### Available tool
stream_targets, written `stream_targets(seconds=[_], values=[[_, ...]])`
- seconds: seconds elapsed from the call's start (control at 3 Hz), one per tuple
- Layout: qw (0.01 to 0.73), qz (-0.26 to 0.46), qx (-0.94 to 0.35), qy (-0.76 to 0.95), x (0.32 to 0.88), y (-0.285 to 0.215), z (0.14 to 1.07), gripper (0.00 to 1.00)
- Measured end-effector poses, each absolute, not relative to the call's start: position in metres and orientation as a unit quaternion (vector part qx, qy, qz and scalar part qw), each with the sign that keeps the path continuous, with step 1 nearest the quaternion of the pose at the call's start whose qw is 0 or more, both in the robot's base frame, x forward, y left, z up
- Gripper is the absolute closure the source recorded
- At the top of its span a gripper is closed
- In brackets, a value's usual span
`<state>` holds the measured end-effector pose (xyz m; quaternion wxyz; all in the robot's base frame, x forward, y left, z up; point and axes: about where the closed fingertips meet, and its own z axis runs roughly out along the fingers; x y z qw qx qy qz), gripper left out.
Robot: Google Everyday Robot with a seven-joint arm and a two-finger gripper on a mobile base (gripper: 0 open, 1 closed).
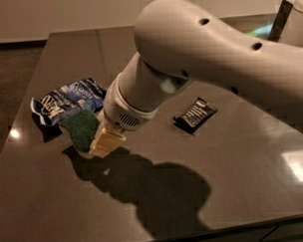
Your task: Move sponge near blue chip bag
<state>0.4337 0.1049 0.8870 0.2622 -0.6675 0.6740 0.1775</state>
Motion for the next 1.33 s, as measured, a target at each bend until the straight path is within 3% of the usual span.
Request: stream_targets(seconds=[1.0,1.33], values=[[0.261,0.169,-0.654,0.69,0.493,0.102,0.871,1.0],[0.254,0.164,-0.653,0.694,0.507,0.101,0.866,0.84]])
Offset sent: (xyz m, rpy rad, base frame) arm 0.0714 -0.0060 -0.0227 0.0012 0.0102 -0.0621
